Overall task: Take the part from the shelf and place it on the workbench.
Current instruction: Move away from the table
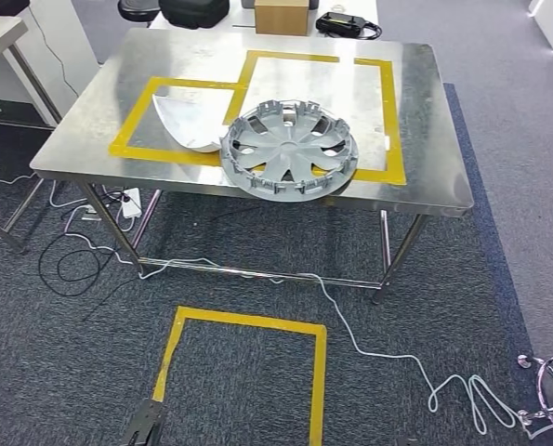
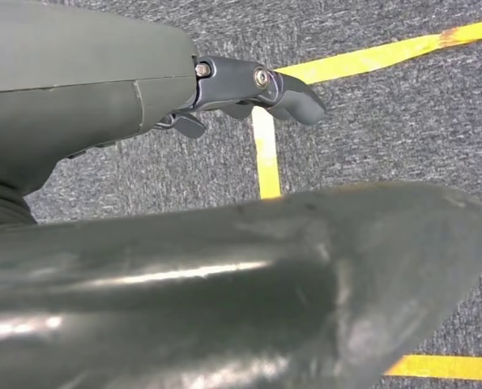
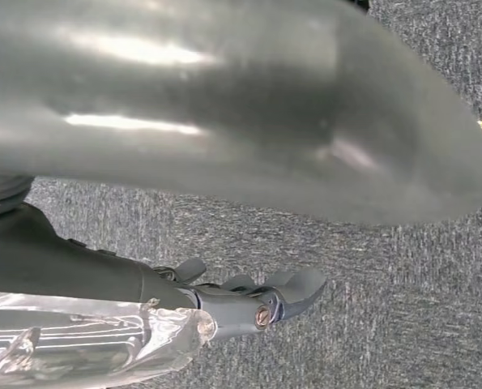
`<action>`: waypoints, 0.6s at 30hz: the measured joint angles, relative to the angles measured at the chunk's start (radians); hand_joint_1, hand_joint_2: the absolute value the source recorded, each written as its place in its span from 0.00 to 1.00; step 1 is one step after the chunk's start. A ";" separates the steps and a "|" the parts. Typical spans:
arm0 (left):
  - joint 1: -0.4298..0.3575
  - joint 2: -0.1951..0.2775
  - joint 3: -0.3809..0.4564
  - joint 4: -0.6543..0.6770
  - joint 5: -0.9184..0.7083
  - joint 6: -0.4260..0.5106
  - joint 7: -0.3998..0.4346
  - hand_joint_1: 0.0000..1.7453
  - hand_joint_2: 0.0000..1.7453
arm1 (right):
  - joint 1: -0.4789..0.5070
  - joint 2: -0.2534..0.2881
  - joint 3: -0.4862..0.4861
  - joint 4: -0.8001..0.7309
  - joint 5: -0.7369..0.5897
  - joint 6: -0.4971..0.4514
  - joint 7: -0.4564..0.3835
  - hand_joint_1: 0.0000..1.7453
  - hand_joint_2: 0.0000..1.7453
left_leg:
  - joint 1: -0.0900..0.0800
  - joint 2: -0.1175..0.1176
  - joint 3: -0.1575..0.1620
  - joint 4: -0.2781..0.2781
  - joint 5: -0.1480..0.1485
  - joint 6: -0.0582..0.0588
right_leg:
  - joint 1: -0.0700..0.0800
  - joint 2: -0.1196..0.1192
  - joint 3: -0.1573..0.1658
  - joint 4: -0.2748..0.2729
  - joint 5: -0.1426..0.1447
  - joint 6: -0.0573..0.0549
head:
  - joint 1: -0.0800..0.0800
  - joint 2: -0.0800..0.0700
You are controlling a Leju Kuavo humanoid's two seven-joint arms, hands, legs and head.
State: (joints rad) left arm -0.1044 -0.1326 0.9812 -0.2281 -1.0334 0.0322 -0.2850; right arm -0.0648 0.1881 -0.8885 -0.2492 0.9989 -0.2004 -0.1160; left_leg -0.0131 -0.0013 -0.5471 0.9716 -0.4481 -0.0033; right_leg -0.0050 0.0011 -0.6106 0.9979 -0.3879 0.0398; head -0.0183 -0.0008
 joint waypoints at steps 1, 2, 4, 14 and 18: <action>0.000 0.000 0.000 0.000 0.000 0.001 0.000 0.00 0.00 | 0.000 0.000 0.000 0.000 0.001 -0.002 -0.002 0.00 0.00 | 0.002 0.000 0.001 -0.004 0.004 0.004 | 0.000 0.000 -0.001 0.001 -0.001 0.003 | 0.000 0.000; -0.001 0.000 0.000 0.000 0.000 0.001 0.000 0.00 0.00 | 0.000 0.001 0.000 0.000 0.003 -0.004 -0.004 0.00 0.00 | 0.006 0.000 0.002 -0.007 0.008 0.007 | 0.000 0.000 -0.005 0.010 -0.011 0.007 | 0.000 0.000; -0.001 -0.001 0.000 0.000 0.000 0.002 0.000 0.00 0.00 | 0.000 0.001 0.000 0.000 0.005 -0.010 -0.007 0.00 0.00 | 0.014 0.000 0.004 -0.013 0.014 0.012 | 0.000 0.001 -0.035 0.083 -0.064 0.014 | 0.005 0.000; -0.003 0.000 0.000 0.000 -0.001 0.004 0.000 0.00 1.00 | -0.002 0.002 0.000 0.008 0.018 -0.021 -0.008 0.00 0.00 | 0.028 -0.034 -0.007 -0.003 0.018 -0.033 | -0.021 0.040 0.061 0.010 -0.071 0.027 | 0.012 0.000; -0.002 0.001 0.000 0.000 -0.002 0.004 0.000 0.00 1.00 | -0.001 0.002 0.000 0.009 0.018 -0.024 -0.008 0.00 0.00 | 0.033 -0.030 -0.024 0.024 -0.002 -0.053 | -0.017 0.022 0.055 0.012 -0.064 -0.012 | 0.007 0.000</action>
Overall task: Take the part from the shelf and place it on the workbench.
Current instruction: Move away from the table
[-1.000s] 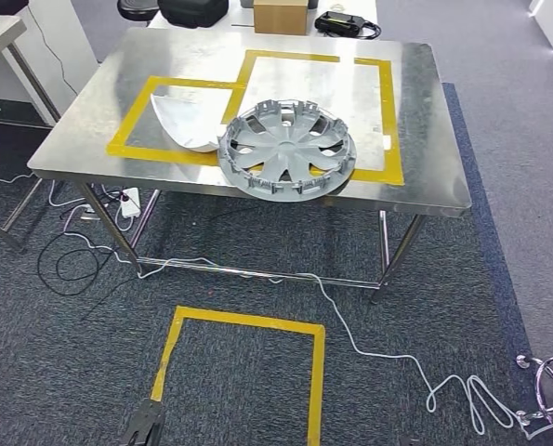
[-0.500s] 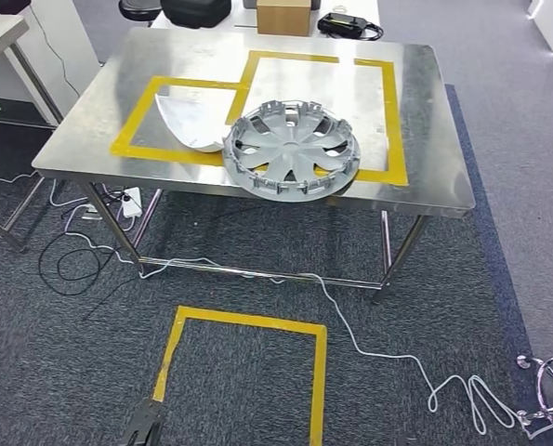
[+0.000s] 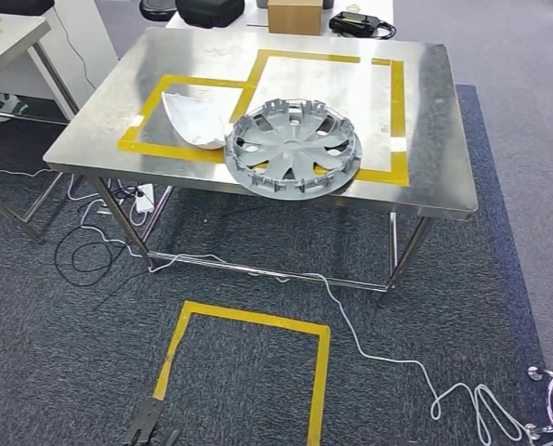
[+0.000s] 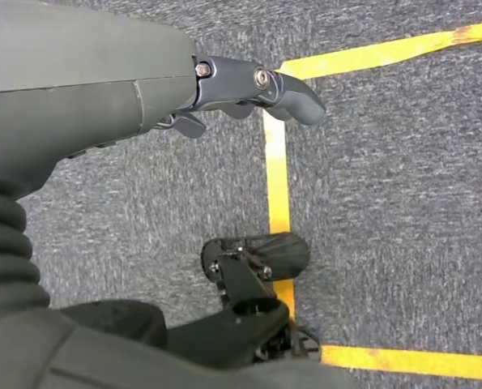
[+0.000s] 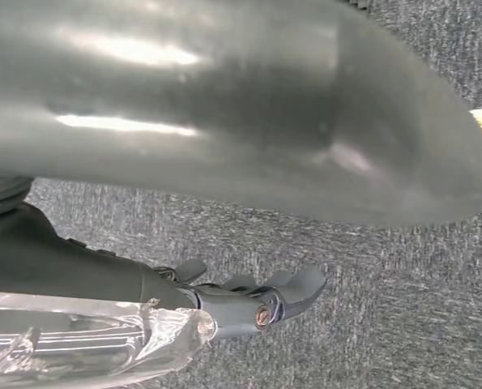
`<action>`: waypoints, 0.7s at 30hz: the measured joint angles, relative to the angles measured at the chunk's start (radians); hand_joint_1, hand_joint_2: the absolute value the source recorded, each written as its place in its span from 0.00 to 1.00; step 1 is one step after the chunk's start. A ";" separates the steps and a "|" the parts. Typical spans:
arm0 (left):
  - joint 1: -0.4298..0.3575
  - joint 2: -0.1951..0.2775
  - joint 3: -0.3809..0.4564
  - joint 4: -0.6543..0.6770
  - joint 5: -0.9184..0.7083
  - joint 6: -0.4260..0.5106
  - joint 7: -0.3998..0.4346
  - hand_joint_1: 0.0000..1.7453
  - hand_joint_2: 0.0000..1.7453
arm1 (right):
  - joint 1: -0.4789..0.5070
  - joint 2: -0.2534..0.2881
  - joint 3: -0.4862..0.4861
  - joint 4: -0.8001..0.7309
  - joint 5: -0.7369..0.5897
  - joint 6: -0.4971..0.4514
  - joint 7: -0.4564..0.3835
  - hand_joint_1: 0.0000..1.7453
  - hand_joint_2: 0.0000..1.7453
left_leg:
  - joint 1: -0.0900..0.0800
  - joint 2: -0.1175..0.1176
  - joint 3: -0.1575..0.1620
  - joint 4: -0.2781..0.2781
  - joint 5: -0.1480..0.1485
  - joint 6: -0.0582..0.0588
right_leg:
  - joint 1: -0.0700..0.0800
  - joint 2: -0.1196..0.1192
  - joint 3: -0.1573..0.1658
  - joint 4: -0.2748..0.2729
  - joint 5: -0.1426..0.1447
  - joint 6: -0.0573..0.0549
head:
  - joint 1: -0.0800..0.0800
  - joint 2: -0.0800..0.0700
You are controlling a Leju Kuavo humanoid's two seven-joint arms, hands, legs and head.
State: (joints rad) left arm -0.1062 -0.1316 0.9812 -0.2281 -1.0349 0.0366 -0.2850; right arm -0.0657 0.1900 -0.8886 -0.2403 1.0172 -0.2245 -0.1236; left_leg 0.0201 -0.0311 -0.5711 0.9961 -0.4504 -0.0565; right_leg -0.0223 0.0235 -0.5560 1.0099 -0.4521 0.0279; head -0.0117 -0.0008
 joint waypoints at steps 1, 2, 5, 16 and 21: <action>-0.001 0.000 0.000 0.000 0.000 0.000 0.000 0.00 1.00 | 0.000 0.000 0.000 0.000 0.000 -0.001 0.000 0.00 0.00 | 0.000 0.006 -0.021 0.044 -0.029 -0.003 | 0.000 -0.007 -0.001 -0.002 0.002 -0.007 | -0.004 0.000; -0.002 -0.001 0.000 0.000 0.000 0.000 0.000 0.00 1.00 | 0.000 0.000 0.000 0.000 0.000 -0.001 0.000 0.00 0.00 | -0.001 0.012 -0.052 0.110 -0.065 -0.004 | 0.001 -0.013 -0.003 -0.002 0.002 -0.011 | -0.007 0.000; -0.001 -0.002 0.000 0.000 -0.001 0.000 0.000 0.00 1.00 | 0.002 0.000 0.000 0.000 0.000 -0.002 0.000 0.00 0.00 | -0.001 0.014 -0.129 0.272 -0.123 -0.005 | 0.006 -0.034 -0.007 -0.001 0.002 -0.015 | -0.011 0.000; 0.000 -0.001 0.000 0.000 -0.001 0.003 0.000 0.00 1.00 | 0.000 0.000 0.000 0.001 0.004 -0.009 0.001 0.00 0.00 | -0.007 0.044 0.010 -0.010 0.007 0.045 | 0.013 -0.057 -0.026 0.059 -0.046 0.030 | -0.006 0.000; 0.001 -0.002 0.000 0.000 -0.001 0.003 0.000 0.00 1.00 | 0.003 0.000 0.000 0.002 0.007 -0.012 0.001 0.00 0.00 | -0.013 0.016 0.008 -0.009 0.008 0.053 | 0.013 -0.031 -0.135 0.289 -0.128 0.030 | 0.002 0.000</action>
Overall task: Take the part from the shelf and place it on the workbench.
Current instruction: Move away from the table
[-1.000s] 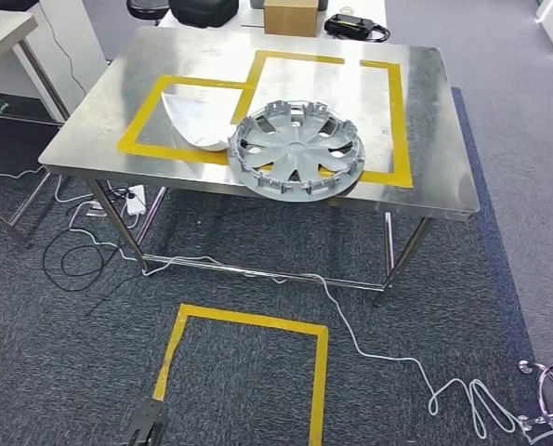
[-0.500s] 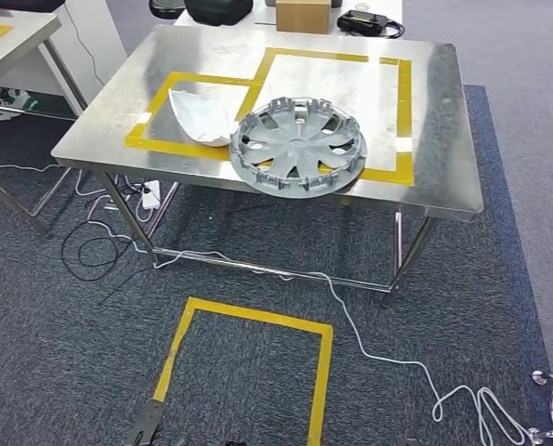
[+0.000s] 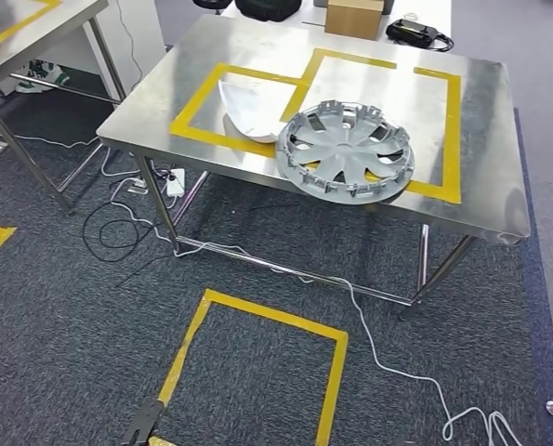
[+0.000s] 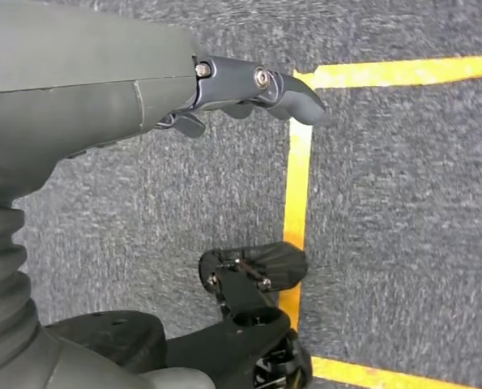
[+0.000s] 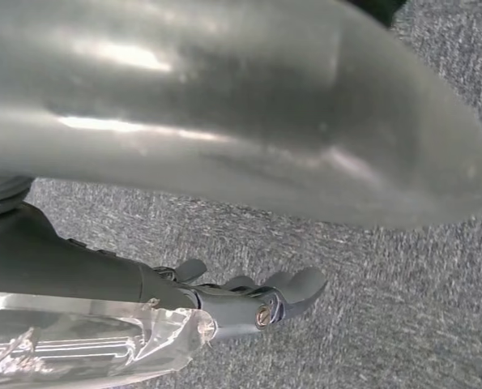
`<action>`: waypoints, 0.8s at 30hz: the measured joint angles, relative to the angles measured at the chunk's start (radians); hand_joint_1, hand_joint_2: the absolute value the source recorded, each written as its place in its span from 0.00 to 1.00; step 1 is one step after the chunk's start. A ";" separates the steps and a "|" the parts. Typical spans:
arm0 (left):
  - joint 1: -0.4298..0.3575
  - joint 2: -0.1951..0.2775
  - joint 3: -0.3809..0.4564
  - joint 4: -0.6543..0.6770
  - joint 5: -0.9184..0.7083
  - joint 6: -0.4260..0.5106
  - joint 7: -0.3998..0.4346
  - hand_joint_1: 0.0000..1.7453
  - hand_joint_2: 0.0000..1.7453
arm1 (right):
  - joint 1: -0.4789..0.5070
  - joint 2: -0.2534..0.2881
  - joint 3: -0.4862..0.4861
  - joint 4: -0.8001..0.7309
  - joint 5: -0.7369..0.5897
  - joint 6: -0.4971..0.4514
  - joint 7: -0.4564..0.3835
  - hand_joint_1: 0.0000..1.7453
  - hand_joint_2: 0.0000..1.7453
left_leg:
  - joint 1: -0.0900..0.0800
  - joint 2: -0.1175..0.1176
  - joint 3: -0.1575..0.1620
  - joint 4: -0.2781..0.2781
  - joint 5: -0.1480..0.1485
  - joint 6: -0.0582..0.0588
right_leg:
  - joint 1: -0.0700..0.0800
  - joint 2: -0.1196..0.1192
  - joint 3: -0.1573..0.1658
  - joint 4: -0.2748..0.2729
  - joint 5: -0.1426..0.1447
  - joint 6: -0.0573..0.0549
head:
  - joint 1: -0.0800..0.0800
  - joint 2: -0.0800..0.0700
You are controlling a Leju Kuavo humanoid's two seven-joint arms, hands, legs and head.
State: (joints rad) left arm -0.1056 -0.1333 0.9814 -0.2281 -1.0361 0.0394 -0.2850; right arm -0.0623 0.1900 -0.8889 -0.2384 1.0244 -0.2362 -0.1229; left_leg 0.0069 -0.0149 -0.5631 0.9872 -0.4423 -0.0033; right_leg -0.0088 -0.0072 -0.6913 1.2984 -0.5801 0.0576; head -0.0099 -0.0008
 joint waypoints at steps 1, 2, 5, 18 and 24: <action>0.000 0.000 0.000 0.000 0.000 0.000 0.000 0.00 1.00 | 0.000 0.000 0.000 0.000 0.001 -0.001 0.000 0.00 0.00 | -0.001 -0.007 0.001 0.000 0.000 0.000 | 0.000 0.002 0.020 -0.044 0.032 -0.004 | 0.000 0.000; 0.000 0.000 0.000 0.000 0.000 0.000 0.000 0.00 1.00 | 0.000 0.000 0.000 0.001 0.003 -0.001 -0.001 0.00 0.00 | -0.001 -0.014 0.002 0.000 0.000 -0.001 | 0.001 0.008 0.054 -0.117 0.072 -0.009 | 0.000 0.000; -0.001 0.000 0.000 0.000 0.000 0.000 0.000 0.00 1.00 | -0.004 0.000 -0.002 0.002 0.007 -0.004 -0.002 0.00 0.00 | -0.002 -0.027 -0.001 0.002 0.002 -0.010 | 0.002 0.036 0.129 -0.274 0.124 -0.019 | 0.000 0.000; -0.007 0.004 0.000 0.000 -0.005 0.005 0.006 0.00 1.00 | -0.005 0.000 -0.004 0.005 0.024 -0.015 0.000 0.00 0.00 | 0.005 0.015 -0.058 0.124 -0.032 -0.057 | -0.003 -0.015 0.135 -0.299 0.135 -0.040 | -0.013 0.000; -0.013 0.005 0.000 0.000 -0.005 0.007 0.009 0.00 1.00 | -0.006 0.000 -0.004 0.005 0.027 -0.018 0.000 0.00 0.00 | 0.002 0.019 0.001 0.000 -0.002 -0.017 | 0.000 -0.022 0.130 -0.285 0.122 -0.007 | -0.009 0.000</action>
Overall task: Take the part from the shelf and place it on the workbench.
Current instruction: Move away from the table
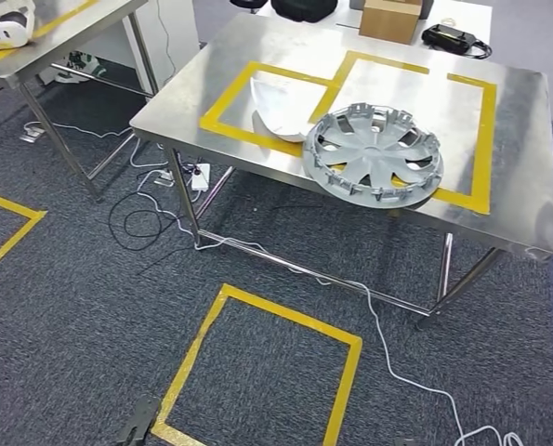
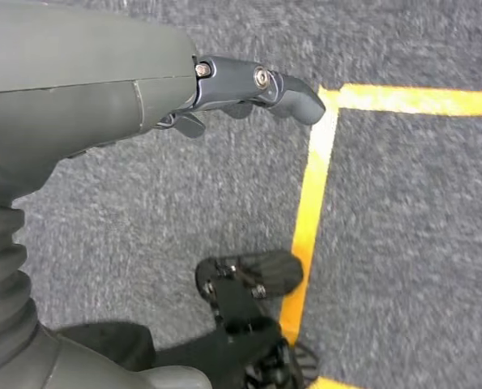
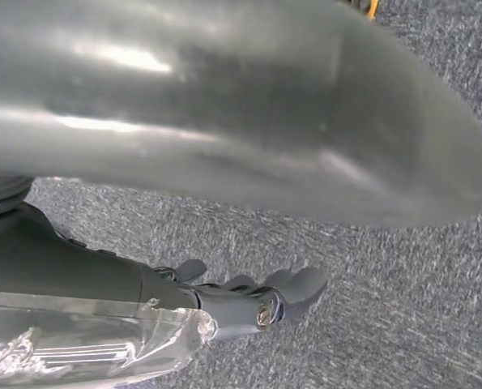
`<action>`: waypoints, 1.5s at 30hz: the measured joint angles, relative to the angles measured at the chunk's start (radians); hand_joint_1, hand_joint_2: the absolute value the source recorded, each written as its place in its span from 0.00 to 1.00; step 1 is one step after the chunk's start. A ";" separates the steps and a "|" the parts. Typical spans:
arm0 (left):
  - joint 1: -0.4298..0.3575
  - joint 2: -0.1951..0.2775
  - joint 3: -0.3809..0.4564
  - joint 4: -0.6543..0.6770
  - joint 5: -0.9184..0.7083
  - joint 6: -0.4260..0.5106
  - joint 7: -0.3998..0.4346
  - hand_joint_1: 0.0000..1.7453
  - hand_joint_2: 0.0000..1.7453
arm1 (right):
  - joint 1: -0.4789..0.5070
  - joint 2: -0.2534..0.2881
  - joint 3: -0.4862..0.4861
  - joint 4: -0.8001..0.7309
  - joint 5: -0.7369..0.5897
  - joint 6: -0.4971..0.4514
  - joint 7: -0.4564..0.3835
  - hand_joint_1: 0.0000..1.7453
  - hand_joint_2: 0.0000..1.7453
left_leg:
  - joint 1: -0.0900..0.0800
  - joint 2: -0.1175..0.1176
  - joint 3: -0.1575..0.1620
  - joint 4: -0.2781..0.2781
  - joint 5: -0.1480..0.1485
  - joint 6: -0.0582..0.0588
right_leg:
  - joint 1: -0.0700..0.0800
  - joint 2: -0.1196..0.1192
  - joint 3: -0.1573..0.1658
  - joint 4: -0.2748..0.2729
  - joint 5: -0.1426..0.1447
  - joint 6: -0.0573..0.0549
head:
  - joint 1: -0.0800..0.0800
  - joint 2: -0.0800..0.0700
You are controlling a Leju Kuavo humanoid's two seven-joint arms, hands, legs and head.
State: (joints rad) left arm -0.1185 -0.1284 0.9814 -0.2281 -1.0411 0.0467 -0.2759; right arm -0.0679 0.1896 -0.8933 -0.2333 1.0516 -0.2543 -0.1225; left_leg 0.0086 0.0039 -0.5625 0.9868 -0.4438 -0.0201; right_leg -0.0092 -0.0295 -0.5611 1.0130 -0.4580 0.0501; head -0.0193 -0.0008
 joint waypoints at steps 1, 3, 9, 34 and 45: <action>0.000 0.000 0.000 0.000 0.000 0.000 0.000 0.00 1.00 | 0.000 0.000 0.000 0.000 0.000 0.000 0.000 0.00 0.00 | 0.001 -0.002 0.000 -0.001 0.002 0.007 | -0.001 0.004 -0.010 0.024 -0.017 0.004 | 0.002 0.000; -0.001 0.000 0.000 0.000 0.000 0.000 0.000 0.00 1.00 | 0.000 0.000 0.000 0.000 0.000 0.000 0.000 0.00 0.00 | 0.001 -0.008 -0.001 -0.001 0.003 0.015 | -0.001 0.017 -0.062 0.141 -0.084 0.010 | 0.007 0.000; -0.001 0.000 0.000 0.000 -0.002 0.000 0.004 0.00 1.00 | 0.003 0.000 -0.006 0.002 -0.001 0.000 0.004 0.00 0.00 | -0.002 -0.036 0.002 0.000 0.002 0.017 | 0.000 0.036 -0.067 0.144 -0.040 -0.005 | 0.009 0.000; 0.002 0.001 0.000 0.000 0.001 0.004 0.005 0.00 1.00 | 0.001 0.000 -0.015 0.008 -0.002 -0.006 0.006 0.00 0.00 | 0.000 -0.006 0.000 -0.006 0.006 0.015 | 0.002 0.018 -0.066 0.161 -0.099 0.004 | 0.007 0.000; 0.005 0.000 0.000 0.000 0.000 0.005 0.005 0.00 1.00 | 0.001 0.000 -0.018 0.009 0.001 -0.012 0.011 0.00 0.00 | 0.002 -0.051 0.000 -0.005 0.006 -0.017 | 0.002 0.053 0.000 0.002 0.003 -0.020 | 0.008 0.000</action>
State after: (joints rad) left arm -0.1140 -0.1286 0.9814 -0.2278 -1.0411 0.0514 -0.2708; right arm -0.0668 0.1900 -0.9113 -0.2244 1.0528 -0.2661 -0.1114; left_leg 0.0102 -0.0471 -0.5628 0.9823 -0.4373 -0.0367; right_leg -0.0074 0.0236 -0.5607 1.0152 -0.4555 0.0298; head -0.0115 -0.0008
